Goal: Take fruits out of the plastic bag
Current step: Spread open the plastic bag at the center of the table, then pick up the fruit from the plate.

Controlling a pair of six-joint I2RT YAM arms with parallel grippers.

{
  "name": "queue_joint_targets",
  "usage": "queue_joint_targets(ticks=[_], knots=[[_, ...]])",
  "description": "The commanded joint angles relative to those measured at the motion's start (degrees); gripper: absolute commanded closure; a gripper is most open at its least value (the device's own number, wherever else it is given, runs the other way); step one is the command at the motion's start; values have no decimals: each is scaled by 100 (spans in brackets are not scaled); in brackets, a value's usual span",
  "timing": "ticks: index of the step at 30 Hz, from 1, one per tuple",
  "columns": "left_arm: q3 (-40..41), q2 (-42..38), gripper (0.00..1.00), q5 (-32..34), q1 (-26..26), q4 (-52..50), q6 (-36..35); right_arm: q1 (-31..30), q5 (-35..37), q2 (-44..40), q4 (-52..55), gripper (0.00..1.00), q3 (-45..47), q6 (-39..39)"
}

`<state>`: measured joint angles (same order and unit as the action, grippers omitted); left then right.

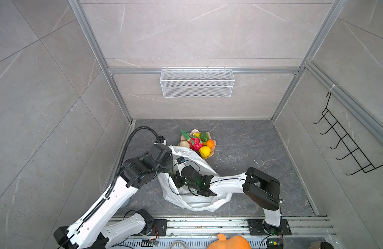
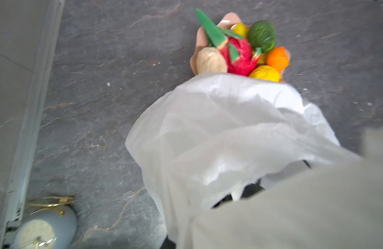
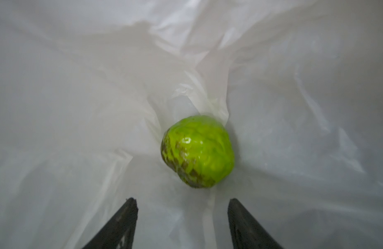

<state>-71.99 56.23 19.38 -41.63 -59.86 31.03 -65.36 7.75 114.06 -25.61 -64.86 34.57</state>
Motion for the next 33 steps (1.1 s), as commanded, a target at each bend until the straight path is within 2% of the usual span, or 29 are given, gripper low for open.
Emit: queue_joint_targets(ticks=[1,5,10,18,23,27,33], knots=[[190,-363,100,-432,-66,549,26,32,254,150,-202,24,-184,322],[414,-341,100,-67,-66,-1,180,106,604,-49,-194,13,5,302],[729,-404,100,-30,-68,-551,374,239,785,-180,230,9,-32,230],[1063,-854,100,-103,-66,-411,425,100,157,285,116,8,-585,56],[1066,-881,100,-45,-66,-387,403,-43,-77,516,476,8,-1004,-29],[1017,-892,100,-4,-66,-354,373,-106,305,717,912,6,-1171,-65],[1094,-949,100,-39,-71,-286,353,-108,897,832,1383,3,-1273,-511]])
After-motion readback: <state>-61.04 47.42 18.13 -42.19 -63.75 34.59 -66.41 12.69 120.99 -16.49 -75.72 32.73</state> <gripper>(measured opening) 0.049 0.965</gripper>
